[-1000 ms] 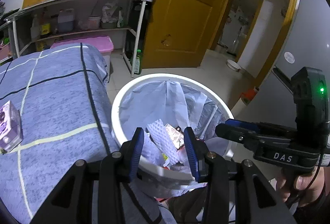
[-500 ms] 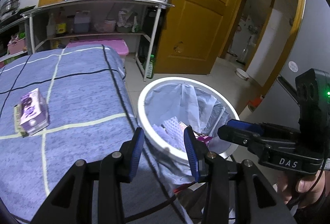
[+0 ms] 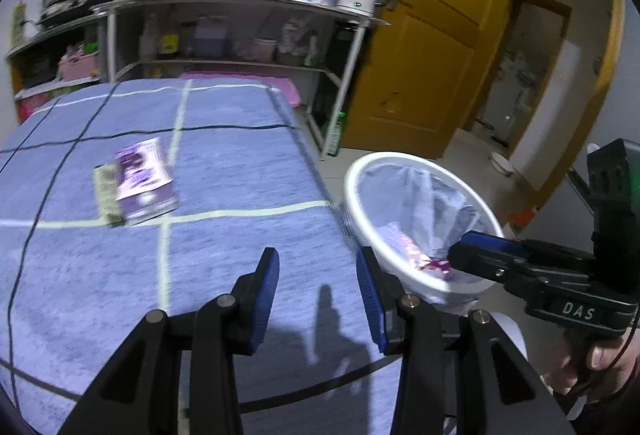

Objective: Collect trash
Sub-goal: 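Move both tools back toward the purple carton and green strip on the table, then grasp the purple grape-drink carton with the right gripper while the left gripper grasps the green strip wrapper, then carry the carton and strip wrapper over the bin and open both grippers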

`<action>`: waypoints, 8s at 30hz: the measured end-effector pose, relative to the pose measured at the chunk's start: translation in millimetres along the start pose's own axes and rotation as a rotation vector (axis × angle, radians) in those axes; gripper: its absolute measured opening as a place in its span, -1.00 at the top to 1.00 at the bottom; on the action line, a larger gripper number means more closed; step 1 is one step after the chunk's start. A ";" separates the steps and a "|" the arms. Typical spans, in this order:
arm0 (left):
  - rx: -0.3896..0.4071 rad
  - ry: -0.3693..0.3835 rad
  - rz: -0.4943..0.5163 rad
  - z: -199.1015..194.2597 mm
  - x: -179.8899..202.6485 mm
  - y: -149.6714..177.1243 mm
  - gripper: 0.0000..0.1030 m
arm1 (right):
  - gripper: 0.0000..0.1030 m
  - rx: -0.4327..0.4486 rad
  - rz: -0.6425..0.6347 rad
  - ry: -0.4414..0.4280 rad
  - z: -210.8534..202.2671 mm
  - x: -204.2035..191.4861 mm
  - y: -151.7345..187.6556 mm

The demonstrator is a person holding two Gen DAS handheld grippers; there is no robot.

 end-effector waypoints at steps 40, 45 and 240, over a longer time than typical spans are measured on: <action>0.175 -0.246 -0.294 -42.6 -175.8 -40.0 -0.07 | -0.04 -0.086 -0.275 -0.162 141.8 -127.9 -95.0; 0.177 -0.241 -0.313 -43.9 -188.4 -39.8 -0.07 | -0.04 -0.102 -0.287 -0.135 163.3 -135.0 -105.2; -0.139 0.119 0.124 51.0 98.5 6.2 0.49 | -0.20 -0.018 0.106 0.192 -30.7 77.8 32.6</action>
Point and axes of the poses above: each gripper's, at about its wrist camera, not at the fingertips, and z roughly the way its jaws point, x to its right, y to its underside, the point moved 2 cm from there along z, roughly the way its jaws point, and after that the axes turned 14 degrees about -z, right-handed, at the moved point
